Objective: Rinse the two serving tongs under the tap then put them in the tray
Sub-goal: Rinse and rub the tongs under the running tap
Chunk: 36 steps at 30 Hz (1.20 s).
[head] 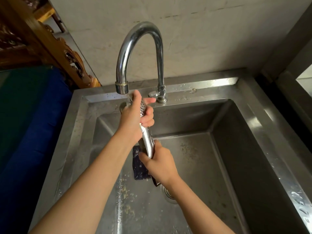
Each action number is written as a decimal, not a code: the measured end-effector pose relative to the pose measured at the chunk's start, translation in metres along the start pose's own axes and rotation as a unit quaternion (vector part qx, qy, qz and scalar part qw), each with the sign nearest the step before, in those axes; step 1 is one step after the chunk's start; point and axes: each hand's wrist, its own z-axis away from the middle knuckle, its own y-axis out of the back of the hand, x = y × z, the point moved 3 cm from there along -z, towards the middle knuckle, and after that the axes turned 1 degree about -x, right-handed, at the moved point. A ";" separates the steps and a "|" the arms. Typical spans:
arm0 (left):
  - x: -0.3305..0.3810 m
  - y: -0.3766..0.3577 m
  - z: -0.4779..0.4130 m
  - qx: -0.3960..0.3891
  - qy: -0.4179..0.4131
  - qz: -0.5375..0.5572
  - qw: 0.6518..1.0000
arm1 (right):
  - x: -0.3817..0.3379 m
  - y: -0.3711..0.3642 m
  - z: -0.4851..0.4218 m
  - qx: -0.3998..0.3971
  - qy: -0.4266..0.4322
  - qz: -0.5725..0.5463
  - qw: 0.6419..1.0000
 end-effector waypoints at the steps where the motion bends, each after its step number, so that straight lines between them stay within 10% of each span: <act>1: -0.001 -0.003 0.002 0.033 -0.037 -0.026 0.998 | -0.001 0.000 -0.001 0.009 -0.002 -0.008 1.000; 5: -0.016 -0.009 0.022 0.078 -0.127 -0.064 0.987 | -0.007 0.005 -0.005 0.054 0.004 0.005 0.999; 25: -0.008 -0.012 0.017 0.006 -0.037 -0.012 0.999 | -0.031 0.023 -0.018 0.077 0.058 0.079 0.992; 30: 0.006 -0.005 0.015 -0.034 0.027 -0.014 0.999 | -0.016 0.023 -0.008 -0.217 -0.008 -0.336 0.917; 36: -0.005 0.021 0.033 0.095 -0.142 -0.139 0.975 | -0.016 0.025 -0.006 -0.131 0.050 -0.323 0.936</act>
